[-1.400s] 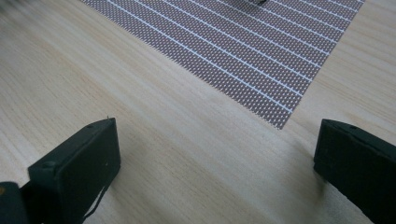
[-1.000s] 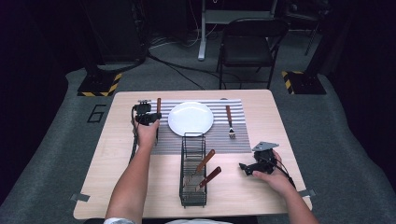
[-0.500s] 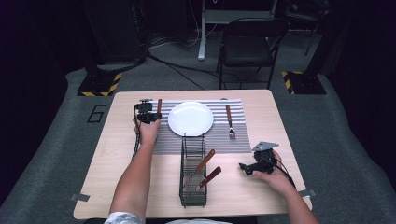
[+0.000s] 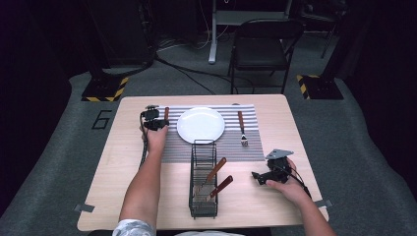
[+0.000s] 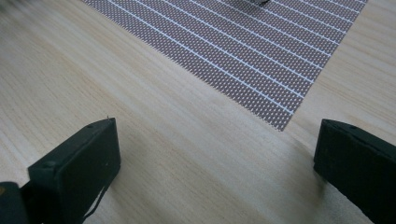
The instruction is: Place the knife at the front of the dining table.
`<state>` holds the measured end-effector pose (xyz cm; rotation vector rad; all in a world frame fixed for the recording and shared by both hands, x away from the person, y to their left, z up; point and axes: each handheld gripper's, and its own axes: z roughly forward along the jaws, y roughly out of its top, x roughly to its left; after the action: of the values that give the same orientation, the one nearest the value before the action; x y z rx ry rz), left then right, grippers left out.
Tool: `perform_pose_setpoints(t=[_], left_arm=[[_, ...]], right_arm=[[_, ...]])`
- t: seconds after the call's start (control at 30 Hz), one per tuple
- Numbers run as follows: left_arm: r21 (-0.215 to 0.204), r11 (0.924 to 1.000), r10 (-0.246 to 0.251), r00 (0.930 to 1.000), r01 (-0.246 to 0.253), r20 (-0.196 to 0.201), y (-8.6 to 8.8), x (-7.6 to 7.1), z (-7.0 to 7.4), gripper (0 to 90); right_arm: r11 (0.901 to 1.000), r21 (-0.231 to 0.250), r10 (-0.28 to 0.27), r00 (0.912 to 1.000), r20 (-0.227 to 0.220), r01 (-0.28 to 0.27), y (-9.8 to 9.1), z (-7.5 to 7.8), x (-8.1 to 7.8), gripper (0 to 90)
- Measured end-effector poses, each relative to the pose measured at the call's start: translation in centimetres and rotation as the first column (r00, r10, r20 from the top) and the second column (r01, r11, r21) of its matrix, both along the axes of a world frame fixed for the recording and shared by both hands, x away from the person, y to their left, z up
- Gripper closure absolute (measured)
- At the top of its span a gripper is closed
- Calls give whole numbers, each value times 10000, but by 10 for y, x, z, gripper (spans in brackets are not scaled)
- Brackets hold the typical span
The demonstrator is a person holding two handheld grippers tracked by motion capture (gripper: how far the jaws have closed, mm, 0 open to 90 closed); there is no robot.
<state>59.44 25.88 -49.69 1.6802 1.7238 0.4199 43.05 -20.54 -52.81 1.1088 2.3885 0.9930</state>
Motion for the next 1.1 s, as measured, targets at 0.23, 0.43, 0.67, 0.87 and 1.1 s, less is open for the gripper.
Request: perform_pose_setpoints(t=[0.23,0.43,0.67,0.87,1.1], left_arm=[[-96,9999,110,9998,-111,-154,1,2,-5,758],[-97,9997,206,9995,-208,-231,2,2,-7,758],[-438,9984,358,9992,-366,-203,3,4,-9,758],[-472,9976,489,9984,-501,-268,5,5,-13,757],[-477,9976,491,9987,-498,-163,5,5,-14,741]], right_arm=[[10000,-4,3,10000,0,-3,0,0,0,0],[10000,11,-13,10000,-33,13,0,0,0,0],[10000,25,-16,10000,-48,17,0,0,0,0],[10000,23,-15,10000,-47,15,0,0,0,0],[10000,15,-3,10000,-36,3,0,0,0,0]])
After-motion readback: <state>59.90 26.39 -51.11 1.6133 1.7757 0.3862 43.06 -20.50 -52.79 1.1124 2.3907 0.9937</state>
